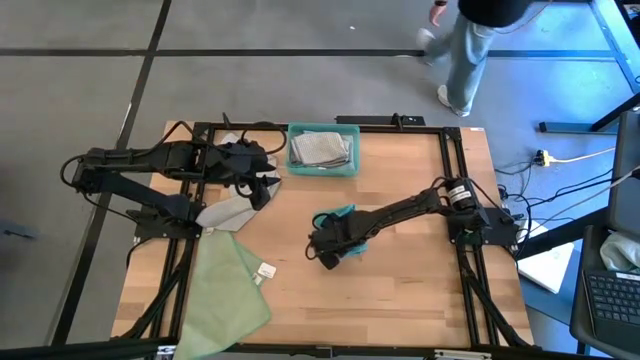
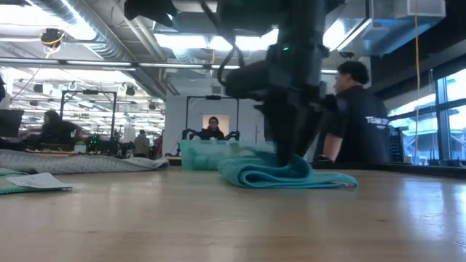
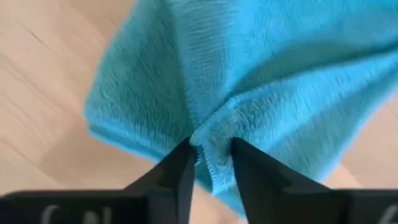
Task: Fold microfiber towels
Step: Fold the blue towel
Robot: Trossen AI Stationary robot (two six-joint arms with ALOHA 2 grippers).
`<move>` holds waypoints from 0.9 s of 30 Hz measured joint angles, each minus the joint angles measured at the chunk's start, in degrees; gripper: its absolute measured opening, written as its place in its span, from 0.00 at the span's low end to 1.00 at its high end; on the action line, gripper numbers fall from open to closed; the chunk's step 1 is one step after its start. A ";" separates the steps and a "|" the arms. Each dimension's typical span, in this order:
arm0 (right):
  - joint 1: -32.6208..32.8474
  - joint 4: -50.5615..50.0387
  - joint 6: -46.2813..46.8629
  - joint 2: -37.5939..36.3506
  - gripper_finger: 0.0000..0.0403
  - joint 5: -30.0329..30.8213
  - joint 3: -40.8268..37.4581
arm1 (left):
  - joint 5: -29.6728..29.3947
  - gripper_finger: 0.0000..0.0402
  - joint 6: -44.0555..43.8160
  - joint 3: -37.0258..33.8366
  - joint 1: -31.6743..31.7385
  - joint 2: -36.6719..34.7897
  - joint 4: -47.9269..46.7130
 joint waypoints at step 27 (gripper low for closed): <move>17.85 -28.75 50.23 -5.45 0.54 4.92 -2.80 | -0.83 0.40 -0.61 0.00 0.02 0.02 0.02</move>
